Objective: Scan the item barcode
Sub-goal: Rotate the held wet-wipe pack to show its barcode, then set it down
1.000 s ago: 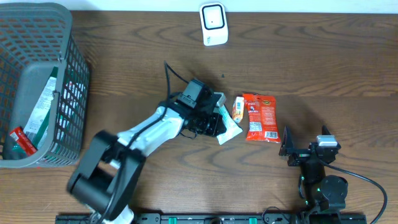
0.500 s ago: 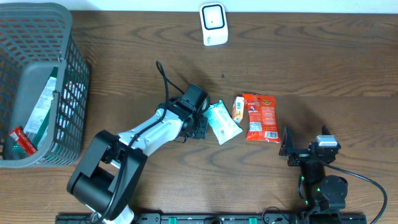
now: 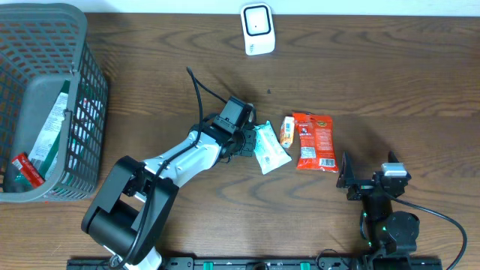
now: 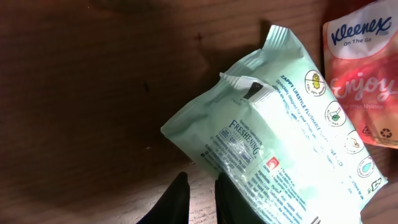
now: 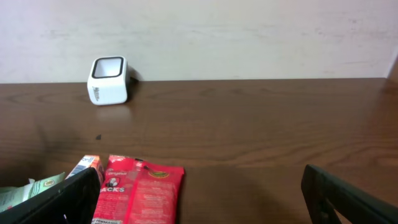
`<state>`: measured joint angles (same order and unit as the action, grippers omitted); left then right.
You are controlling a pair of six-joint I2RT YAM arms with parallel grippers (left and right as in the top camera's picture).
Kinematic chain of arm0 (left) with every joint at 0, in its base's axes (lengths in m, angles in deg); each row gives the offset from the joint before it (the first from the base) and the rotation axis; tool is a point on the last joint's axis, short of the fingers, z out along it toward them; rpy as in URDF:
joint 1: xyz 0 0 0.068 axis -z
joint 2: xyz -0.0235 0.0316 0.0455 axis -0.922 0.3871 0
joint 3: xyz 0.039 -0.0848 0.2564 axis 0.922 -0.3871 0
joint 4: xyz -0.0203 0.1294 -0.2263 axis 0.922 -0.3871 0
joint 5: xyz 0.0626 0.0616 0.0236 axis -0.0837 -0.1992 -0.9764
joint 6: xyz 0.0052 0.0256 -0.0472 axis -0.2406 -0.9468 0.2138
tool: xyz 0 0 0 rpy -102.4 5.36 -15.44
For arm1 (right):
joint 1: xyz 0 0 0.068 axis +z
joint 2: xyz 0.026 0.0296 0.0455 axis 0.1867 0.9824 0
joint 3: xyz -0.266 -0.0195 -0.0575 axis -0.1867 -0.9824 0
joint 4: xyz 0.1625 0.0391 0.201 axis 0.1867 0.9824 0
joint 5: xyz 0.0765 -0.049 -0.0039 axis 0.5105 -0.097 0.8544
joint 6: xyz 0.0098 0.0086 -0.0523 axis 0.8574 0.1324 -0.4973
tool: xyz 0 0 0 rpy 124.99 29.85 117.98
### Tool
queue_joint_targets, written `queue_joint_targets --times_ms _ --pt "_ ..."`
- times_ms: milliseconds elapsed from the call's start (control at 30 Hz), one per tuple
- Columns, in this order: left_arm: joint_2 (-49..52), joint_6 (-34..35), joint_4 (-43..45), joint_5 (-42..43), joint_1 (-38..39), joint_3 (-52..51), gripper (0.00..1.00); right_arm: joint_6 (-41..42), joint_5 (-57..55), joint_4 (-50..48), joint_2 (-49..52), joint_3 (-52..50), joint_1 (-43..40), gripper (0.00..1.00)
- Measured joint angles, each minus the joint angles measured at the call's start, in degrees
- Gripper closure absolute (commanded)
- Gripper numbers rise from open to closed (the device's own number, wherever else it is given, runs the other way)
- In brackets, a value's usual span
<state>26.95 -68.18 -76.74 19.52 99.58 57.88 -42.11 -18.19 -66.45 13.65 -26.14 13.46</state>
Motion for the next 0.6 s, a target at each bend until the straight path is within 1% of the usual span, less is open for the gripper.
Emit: queue_joint_targets --times_ms 433,500,600 --pt "0.0 0.0 2.49 0.0 0.0 0.0 0.83 0.0 0.0 0.0 0.0 0.0 0.0 0.01" --pt "0.0 -0.02 2.78 0.0 0.0 0.0 0.93 0.0 0.0 0.0 0.0 0.0 0.0 0.01" --pt "0.0 -0.74 2.21 -1.38 -0.07 0.0 0.93 0.0 -0.02 0.0 0.0 0.0 0.0 0.01"
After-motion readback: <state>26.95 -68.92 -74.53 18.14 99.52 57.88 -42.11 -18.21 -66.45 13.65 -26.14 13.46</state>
